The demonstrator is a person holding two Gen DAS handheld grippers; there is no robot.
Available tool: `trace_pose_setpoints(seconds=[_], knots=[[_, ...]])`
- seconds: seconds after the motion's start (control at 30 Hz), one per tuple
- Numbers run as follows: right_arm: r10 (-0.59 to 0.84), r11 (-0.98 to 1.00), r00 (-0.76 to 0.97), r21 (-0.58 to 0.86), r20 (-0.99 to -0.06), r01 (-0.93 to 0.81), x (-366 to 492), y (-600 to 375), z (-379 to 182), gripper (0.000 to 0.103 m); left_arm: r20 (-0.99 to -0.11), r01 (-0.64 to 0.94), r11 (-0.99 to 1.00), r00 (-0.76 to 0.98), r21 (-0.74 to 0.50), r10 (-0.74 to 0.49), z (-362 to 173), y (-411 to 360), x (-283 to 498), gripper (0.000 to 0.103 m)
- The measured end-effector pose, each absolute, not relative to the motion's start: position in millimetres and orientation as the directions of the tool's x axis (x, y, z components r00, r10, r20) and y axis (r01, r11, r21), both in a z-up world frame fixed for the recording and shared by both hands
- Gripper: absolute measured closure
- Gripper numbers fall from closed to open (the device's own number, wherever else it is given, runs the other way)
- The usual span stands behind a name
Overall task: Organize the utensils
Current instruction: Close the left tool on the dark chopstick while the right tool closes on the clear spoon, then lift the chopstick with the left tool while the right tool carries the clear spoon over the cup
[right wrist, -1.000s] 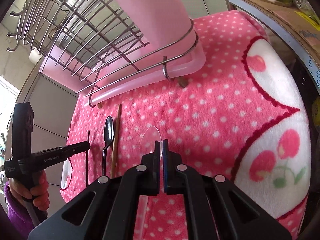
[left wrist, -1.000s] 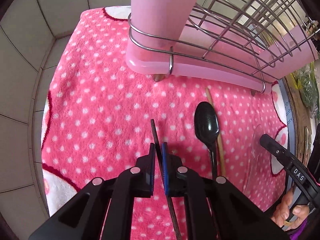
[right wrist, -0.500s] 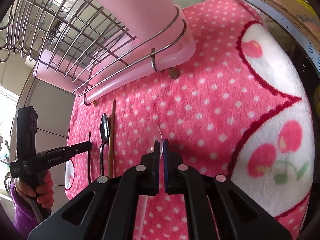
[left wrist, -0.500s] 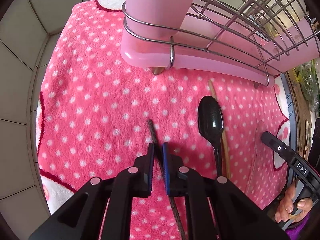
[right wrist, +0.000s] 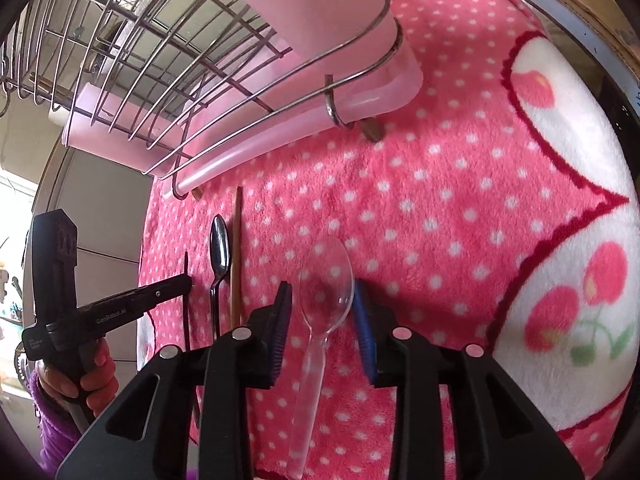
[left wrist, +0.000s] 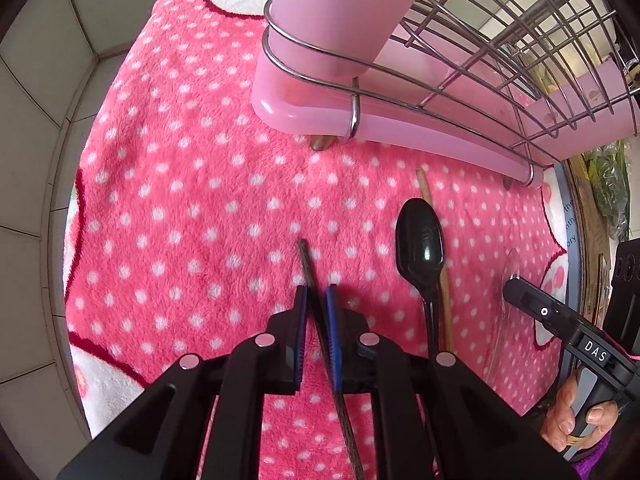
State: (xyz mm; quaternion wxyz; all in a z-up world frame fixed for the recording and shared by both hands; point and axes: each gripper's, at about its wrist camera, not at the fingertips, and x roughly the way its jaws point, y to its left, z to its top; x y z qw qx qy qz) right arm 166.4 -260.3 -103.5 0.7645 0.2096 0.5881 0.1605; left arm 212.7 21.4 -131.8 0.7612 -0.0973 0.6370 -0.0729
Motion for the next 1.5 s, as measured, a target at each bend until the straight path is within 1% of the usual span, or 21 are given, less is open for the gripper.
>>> trace_pose_setpoints(seconds=[0.13, 0.17, 0.2, 0.23, 0.27, 0.3, 0.4, 0.5, 0.57, 0.73, 0.9, 1.07, 1.23, 1.5], knots=[[0.479, 0.87, 0.275, 0.493, -0.833, -0.023, 172, -256, -104, 0.072, -0.958, -0.01, 0.972, 0.173, -0.233, -0.228, -131, 19, 214, 0.094], [0.476, 0.872, 0.289, 0.489, -0.831, -0.028, 172, -255, -104, 0.073, -0.959, -0.009, 0.974, 0.173, -0.228, -0.223, -131, 18, 215, 0.094], [0.459, 0.882, 0.295, 0.471, -0.838, -0.033, 172, -254, -104, 0.085, -0.96, -0.006, 0.975, 0.175, -0.222, -0.217, -131, 15, 216, 0.094], [0.422, 0.902, 0.304, 0.43, -0.854, -0.043, 171, -252, -103, 0.093, -0.961, 0.002, 0.977, 0.18, -0.211, -0.208, -130, 13, 215, 0.094], [0.413, 0.906, 0.312, 0.419, -0.855, -0.05, 170, -252, -103, 0.097, -0.962, 0.013, 0.98, 0.189, -0.2, -0.199, -129, 10, 213, 0.094], [0.425, 0.9, 0.315, 0.433, -0.849, -0.046, 169, -253, -104, 0.097, -0.961, 0.025, 0.982, 0.204, -0.188, -0.189, -128, 8, 211, 0.096], [0.449, 0.885, 0.337, 0.465, -0.828, -0.035, 164, -259, -101, 0.098, -0.951, 0.05, 0.984, 0.251, -0.173, -0.18, -124, 3, 201, 0.096], [0.464, 0.874, 0.385, 0.482, -0.798, -0.054, 158, -266, -87, 0.098, -0.933, 0.041, 0.978, 0.292, -0.206, -0.209, -118, 7, 190, 0.097], [0.469, 0.87, 0.434, 0.486, -0.769, -0.078, 152, -270, -73, 0.098, -0.908, 0.025, 0.967, 0.337, -0.255, -0.249, -109, 14, 181, 0.097], [0.429, 0.889, 0.537, 0.444, -0.726, -0.109, 141, -277, -43, 0.098, -0.814, 0.038, 0.941, 0.491, -0.337, -0.311, -72, 30, 151, 0.099], [0.416, 0.893, 0.615, 0.427, -0.67, -0.139, 130, -275, -19, 0.098, -0.7, 0.079, 0.941, 0.648, -0.329, -0.299, -33, 43, 122, 0.099], [0.403, 0.897, 0.702, 0.406, -0.587, -0.175, 108, -280, 12, 0.098, -0.554, 0.135, 0.937, 0.776, -0.322, -0.302, 8, 47, 92, 0.099], [0.384, 0.9, 0.777, 0.391, -0.498, -0.194, 97, -284, 47, 0.098, -0.442, 0.157, 0.94, 0.851, -0.303, -0.284, 45, 48, 77, 0.099], [0.33, 0.913, 0.895, 0.341, -0.3, -0.222, 104, -301, 121, 0.098, -0.285, 0.175, 0.939, 0.922, -0.296, -0.262, 115, 53, 82, 0.099]])
